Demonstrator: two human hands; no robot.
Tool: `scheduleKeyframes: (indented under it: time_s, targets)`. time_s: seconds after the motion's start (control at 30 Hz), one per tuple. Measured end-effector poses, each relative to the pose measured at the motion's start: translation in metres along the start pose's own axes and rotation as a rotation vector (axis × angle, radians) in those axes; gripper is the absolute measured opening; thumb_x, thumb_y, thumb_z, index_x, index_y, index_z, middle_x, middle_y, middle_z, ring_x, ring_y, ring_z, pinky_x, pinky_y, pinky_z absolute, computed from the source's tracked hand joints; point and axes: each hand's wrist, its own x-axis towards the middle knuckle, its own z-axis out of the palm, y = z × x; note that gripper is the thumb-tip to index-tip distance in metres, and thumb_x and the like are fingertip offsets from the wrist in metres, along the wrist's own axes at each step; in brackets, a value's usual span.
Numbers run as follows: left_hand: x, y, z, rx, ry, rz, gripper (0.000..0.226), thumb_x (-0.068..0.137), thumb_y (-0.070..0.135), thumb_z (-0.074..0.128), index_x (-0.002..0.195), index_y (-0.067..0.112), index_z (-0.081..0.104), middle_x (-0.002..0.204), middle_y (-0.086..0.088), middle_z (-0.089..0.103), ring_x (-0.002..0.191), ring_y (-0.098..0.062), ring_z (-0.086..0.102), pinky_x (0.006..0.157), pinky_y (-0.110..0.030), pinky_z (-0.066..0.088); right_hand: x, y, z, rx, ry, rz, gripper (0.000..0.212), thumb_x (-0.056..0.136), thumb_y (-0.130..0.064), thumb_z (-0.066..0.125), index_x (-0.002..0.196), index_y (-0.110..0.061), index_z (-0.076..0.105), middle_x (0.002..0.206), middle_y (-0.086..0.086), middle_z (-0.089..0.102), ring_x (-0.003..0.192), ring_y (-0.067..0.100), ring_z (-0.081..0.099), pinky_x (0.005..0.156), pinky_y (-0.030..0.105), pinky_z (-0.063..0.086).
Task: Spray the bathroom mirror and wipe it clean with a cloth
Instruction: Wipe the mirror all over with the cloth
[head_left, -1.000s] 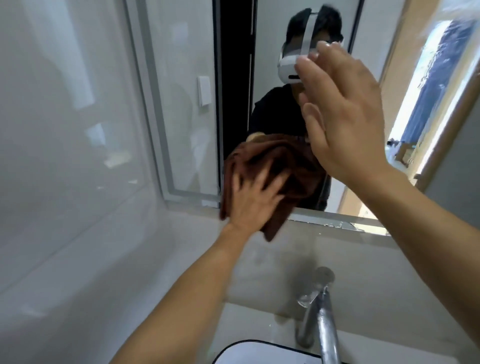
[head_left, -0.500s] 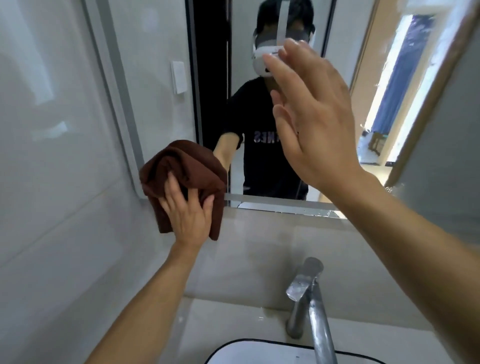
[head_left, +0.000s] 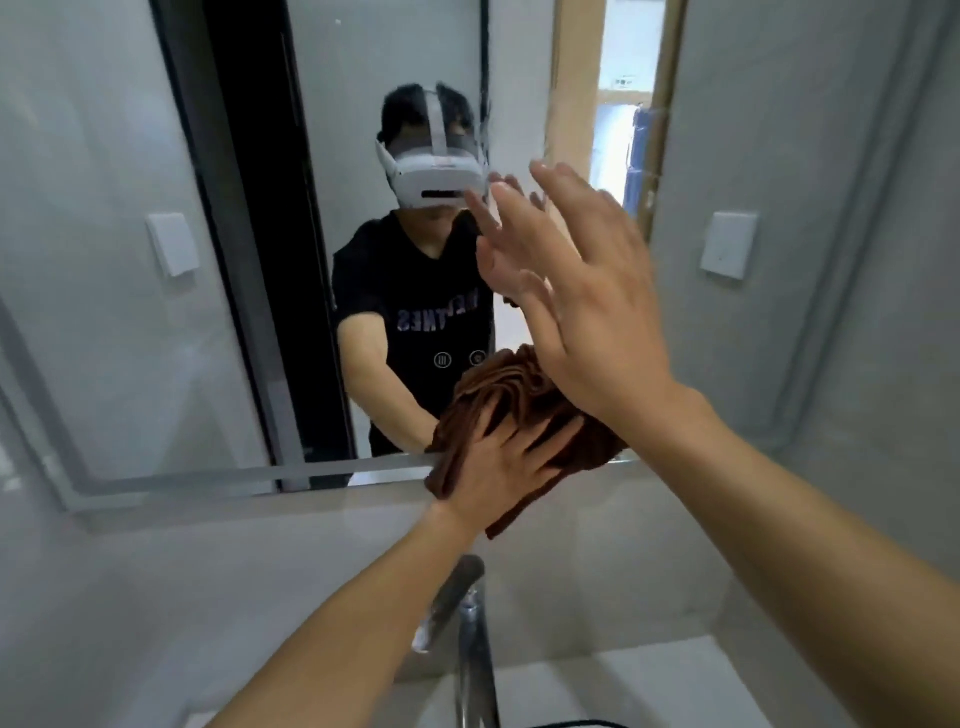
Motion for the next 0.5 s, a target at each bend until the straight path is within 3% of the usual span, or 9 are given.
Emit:
scheduleKeyframes:
  time_s: [0.07, 0.13, 0.33, 0.43, 0.5]
  targets:
    - [0.013, -0.019, -0.016, -0.076, 0.041, 0.019, 0.061, 0.094, 0.046, 0.055, 0.15, 0.024, 0.043, 0.155, -0.008, 0.038, 0.138, -0.033, 0.034, 0.123, -0.044, -0.003, 0.004, 0.013, -0.01, -0.014, 0.027, 0.039, 0.056, 0.095, -0.012, 0.052, 0.15, -0.018, 0.045, 0.156, 0.008, 0.04, 0.148, 0.024, 0.031, 0.121, 0.045, 0.024]
    - [0.034, -0.047, -0.039, -0.098, 0.087, -0.056, 0.062, 0.093, 0.045, 0.059, 0.15, 0.025, 0.044, 0.153, -0.011, 0.045, 0.139, -0.035, 0.036, 0.123, -0.046, 0.001, 0.01, 0.024, -0.016, -0.04, 0.056, 0.072, 0.055, 0.095, -0.012, 0.049, 0.15, -0.017, 0.046, 0.156, 0.009, 0.041, 0.148, 0.025, 0.032, 0.121, 0.044, 0.024]
    - [0.139, -0.153, -0.122, 0.03, 0.176, -0.431, 0.068, 0.096, 0.055, 0.041, 0.158, 0.031, 0.026, 0.165, -0.012, 0.023, 0.148, -0.035, 0.028, 0.121, -0.061, 0.009, 0.027, 0.053, -0.018, -0.14, 0.067, 0.197, 0.051, 0.097, -0.011, 0.042, 0.148, -0.011, 0.045, 0.158, 0.011, 0.039, 0.149, 0.028, 0.031, 0.122, 0.044, 0.023]
    - [0.158, -0.154, -0.129, 0.091, 0.183, -0.535, 0.067, 0.097, 0.055, 0.035, 0.158, 0.032, 0.022, 0.166, -0.013, 0.018, 0.151, -0.034, 0.022, 0.12, -0.062, 0.01, 0.028, 0.059, -0.02, -0.13, 0.073, 0.26, 0.057, 0.096, -0.024, 0.026, 0.148, -0.009, 0.045, 0.157, 0.01, 0.04, 0.148, 0.027, 0.032, 0.122, 0.042, 0.024]
    - [0.151, -0.133, -0.115, 0.104, 0.184, -0.53, 0.066, 0.096, 0.053, 0.039, 0.157, 0.031, 0.027, 0.165, -0.015, 0.021, 0.148, -0.035, 0.029, 0.12, -0.063, 0.012, 0.022, 0.062, -0.019, -0.119, 0.075, 0.273, 0.064, 0.093, -0.03, 0.021, 0.148, -0.009, 0.046, 0.156, 0.01, 0.041, 0.147, 0.026, 0.033, 0.121, 0.04, 0.024]
